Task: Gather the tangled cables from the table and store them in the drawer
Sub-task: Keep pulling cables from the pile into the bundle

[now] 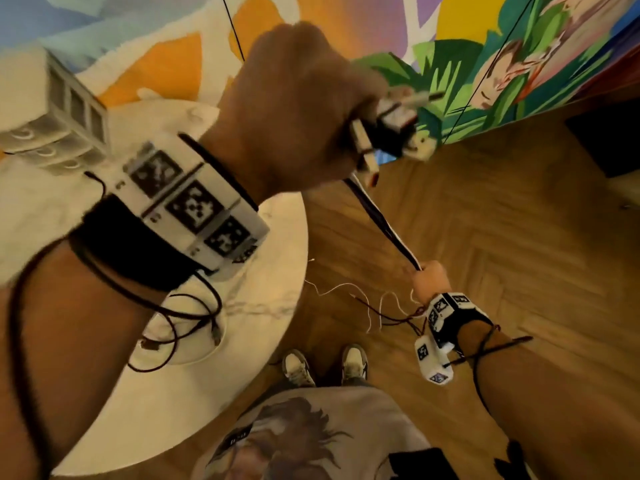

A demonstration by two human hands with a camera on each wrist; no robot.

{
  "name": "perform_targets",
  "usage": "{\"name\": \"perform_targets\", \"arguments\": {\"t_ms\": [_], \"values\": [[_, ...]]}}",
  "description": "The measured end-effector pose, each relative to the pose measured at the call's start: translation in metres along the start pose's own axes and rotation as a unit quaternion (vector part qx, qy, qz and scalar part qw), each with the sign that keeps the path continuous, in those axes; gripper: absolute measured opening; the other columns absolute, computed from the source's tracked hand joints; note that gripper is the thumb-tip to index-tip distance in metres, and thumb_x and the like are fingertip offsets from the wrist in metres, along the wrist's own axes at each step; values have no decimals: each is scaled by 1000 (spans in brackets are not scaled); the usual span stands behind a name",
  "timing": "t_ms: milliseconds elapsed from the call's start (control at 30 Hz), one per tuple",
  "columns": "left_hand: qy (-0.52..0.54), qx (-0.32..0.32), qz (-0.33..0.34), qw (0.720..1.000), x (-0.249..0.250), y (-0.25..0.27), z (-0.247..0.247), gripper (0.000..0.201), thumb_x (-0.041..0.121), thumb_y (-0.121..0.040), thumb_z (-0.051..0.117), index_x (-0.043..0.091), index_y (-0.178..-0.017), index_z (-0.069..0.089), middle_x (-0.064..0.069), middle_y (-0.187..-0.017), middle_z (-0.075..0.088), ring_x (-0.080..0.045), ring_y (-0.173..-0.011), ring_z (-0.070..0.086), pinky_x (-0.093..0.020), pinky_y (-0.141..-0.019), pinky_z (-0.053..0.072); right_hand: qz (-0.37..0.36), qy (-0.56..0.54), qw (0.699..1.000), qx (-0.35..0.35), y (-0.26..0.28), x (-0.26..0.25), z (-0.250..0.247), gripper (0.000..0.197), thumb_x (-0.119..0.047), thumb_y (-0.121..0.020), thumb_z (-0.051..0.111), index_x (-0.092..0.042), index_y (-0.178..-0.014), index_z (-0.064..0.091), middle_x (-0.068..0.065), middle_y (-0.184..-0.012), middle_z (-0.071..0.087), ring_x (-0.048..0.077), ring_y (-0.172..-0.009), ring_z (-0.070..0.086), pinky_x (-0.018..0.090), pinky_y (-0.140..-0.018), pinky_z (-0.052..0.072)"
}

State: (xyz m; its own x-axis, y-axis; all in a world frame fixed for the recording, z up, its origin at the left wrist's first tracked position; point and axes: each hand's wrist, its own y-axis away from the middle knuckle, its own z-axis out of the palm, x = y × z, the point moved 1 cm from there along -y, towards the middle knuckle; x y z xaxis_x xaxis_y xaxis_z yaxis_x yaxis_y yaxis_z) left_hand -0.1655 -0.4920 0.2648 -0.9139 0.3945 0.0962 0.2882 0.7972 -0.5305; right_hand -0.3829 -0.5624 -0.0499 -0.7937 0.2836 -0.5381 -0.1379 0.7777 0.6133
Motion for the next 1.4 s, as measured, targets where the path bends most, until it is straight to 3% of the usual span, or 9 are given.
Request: {"name": "perform_targets", "arguments": {"t_ms": [167,233,333,467,700,967,1067,1267,1400], "values": [[125,-164,-73,976,28,27,76,22,28,-86,58,23,-65,56,8,-58,51,-11,-46,42,-23,-50,32,-113,-150,982,19,41,-55,-10,19,-11,-87,56,0,-72,59,27,-64,52,33,-59,45,47,-55,35],[137,-237,-177,946,27,41,113,18,29,-86,60,16,-75,67,-2,-70,64,-22,-64,58,-33,-58,44,-167,-210,963,9,59,-82,-16,14,-22,-78,57,-12,-69,61,16,-63,53,23,-57,44,43,-53,35],[262,-185,-354,879,20,47,132,39,50,-85,60,14,-77,72,1,-69,66,-14,-69,63,-28,-64,44,-198,-198,960,-17,73,-104,-33,33,-26,-85,60,-13,-55,55,1,-50,43,12,-43,34,29,-45,26],[371,-162,-443,800,14,36,132,39,47,-79,69,23,-51,54,17,-40,50,7,-41,47,-7,-47,31,-269,-121,956,-7,92,-121,-45,22,-19,-93,56,-4,-78,62,3,-63,58,8,-44,46,22,-43,34],[306,-90,-377,870,20,21,117,32,28,-92,58,26,-60,52,10,-56,53,0,-50,50,-10,-51,36,-277,-253,927,-18,81,-107,-18,41,-1,-88,55,-13,-51,40,-11,-41,37,6,-38,28,18,-42,24],[175,45,-253,950,-6,10,64,22,22,-91,57,24,-69,51,25,-56,40,-9,-60,47,-4,-54,28,-132,-144,981,-18,31,-45,18,40,-16,-90,59,-18,-54,42,-6,-46,39,7,-39,36,22,-43,31],[147,38,-250,956,-6,17,62,23,17,-89,56,23,-69,48,19,-54,35,-7,-61,35,-3,-54,28,-112,-99,988,-30,17,-30,26,40,-20,-91,58,-19,-54,44,-2,-49,39,13,-42,35,25,-44,30],[45,89,-248,964,-28,13,37,26,23,-91,49,6,-90,69,-9,-77,68,-13,-65,54,-19,-61,34,-78,137,986,-59,3,7,27,42,-40,-94,52,-24,-55,46,3,-59,55,23,-54,51,31,-53,41],[-15,116,-259,959,-57,12,16,42,30,-97,31,0,-100,60,-19,-97,63,-27,-93,55,-31,-85,38,-27,221,971,-89,0,33,17,43,-47,-96,45,-16,-67,50,3,-62,56,20,-57,53,26,-49,37]]}}
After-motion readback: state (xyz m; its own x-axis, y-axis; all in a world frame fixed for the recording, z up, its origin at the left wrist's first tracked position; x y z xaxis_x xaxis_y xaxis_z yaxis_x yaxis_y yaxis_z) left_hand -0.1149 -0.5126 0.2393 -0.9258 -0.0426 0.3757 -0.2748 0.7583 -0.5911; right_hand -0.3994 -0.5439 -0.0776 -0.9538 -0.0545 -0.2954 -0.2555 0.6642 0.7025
